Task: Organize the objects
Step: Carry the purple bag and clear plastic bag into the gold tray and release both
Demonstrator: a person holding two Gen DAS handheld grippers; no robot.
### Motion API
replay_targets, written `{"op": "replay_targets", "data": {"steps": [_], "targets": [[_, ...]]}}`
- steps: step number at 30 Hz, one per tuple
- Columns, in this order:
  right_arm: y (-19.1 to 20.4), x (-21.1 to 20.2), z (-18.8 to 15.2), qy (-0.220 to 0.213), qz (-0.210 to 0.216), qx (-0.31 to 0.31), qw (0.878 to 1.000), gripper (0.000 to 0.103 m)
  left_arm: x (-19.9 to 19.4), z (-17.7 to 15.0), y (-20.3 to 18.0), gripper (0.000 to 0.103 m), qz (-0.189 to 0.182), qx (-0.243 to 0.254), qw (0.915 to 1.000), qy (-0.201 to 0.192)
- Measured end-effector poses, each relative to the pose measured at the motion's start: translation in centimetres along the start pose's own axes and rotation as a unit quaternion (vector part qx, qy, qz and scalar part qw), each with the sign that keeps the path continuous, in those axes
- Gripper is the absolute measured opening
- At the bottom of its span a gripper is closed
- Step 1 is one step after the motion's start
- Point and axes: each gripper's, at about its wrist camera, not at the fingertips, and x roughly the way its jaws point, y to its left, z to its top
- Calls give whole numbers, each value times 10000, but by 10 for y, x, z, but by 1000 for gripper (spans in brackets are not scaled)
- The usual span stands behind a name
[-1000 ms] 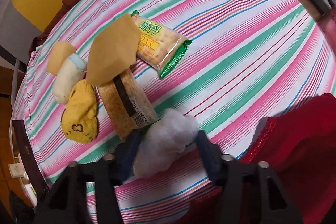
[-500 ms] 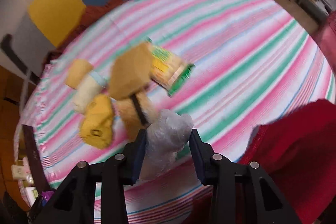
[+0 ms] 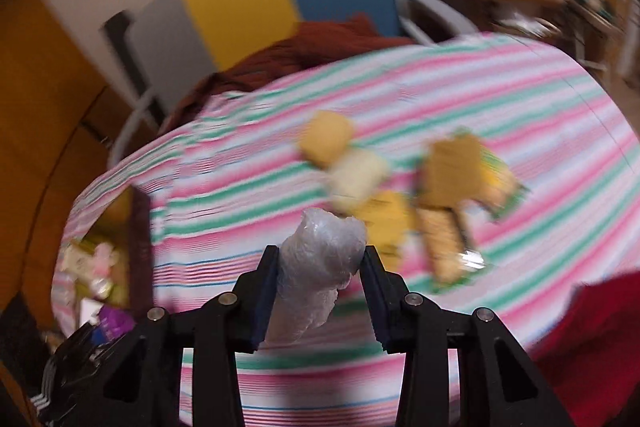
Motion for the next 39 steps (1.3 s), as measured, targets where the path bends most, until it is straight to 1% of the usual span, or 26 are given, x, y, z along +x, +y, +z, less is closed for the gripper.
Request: {"op": "replay_targets", "data": {"steps": [2, 3, 7, 11, 14, 17, 18, 19, 22, 23, 24, 25, 26, 30, 36, 39], "targets": [[30, 6, 3, 22, 222, -255, 9994, 41, -10, 2, 15, 42, 183, -122, 9997, -112], [52, 6, 2, 51, 370, -443, 9983, 41, -16, 4, 24, 42, 275, -192, 9993, -185], [114, 16, -3, 143, 825, -898, 9924, 41, -36, 11, 68, 42, 725, -543, 9950, -413], [168, 35, -12, 288, 1228, -1242, 9842, 41, -45, 20, 109, 42, 1129, -806, 9893, -459], [199, 52, -22, 471, 1390, -1496, 9778, 41, -43, 28, 132, 42, 1243, -956, 9866, -457], [220, 64, -34, 630, 1540, -1677, 9717, 41, -40, 39, 151, 42, 1172, -1149, 9854, -461], [230, 71, -39, 710, 1577, -1753, 9692, 42, -38, 42, 152, 42, 1222, -1166, 9845, -467], [235, 74, -43, 767, 1613, -1788, 9675, 42, -35, 46, 154, 42, 1247, -1159, 9843, -463], [250, 89, -55, 938, 1749, -1868, 9621, 45, -28, 58, 161, 52, 1241, -1245, 9835, -434], [254, 94, -58, 1007, 1807, -1867, 9604, 55, -28, 61, 162, 53, 1208, -1272, 9834, -470], [257, 98, -61, 1072, 1873, -1849, 9588, 70, -28, 64, 163, 54, 1169, -1292, 9834, -504], [259, 101, -64, 1094, 1894, -1855, 9580, 74, -30, 65, 164, 55, 1153, -1312, 9832, -529], [262, 103, -67, 1113, 1890, -1905, 9569, 75, -32, 66, 165, 55, 1182, -1352, 9820, -579], [266, 109, -77, 1214, 1887, -1976, 9543, 75, -43, 59, 167, 55, 1306, -1452, 9781, -717], [261, 109, -84, 1211, 1817, -1944, 9563, 79, -61, 35, 164, 55, 1599, -1501, 9727, -752], [261, 105, -86, 1180, 1755, -1979, 9571, 81, -67, 24, 160, 55, 1653, -1527, 9716, -729]]}}
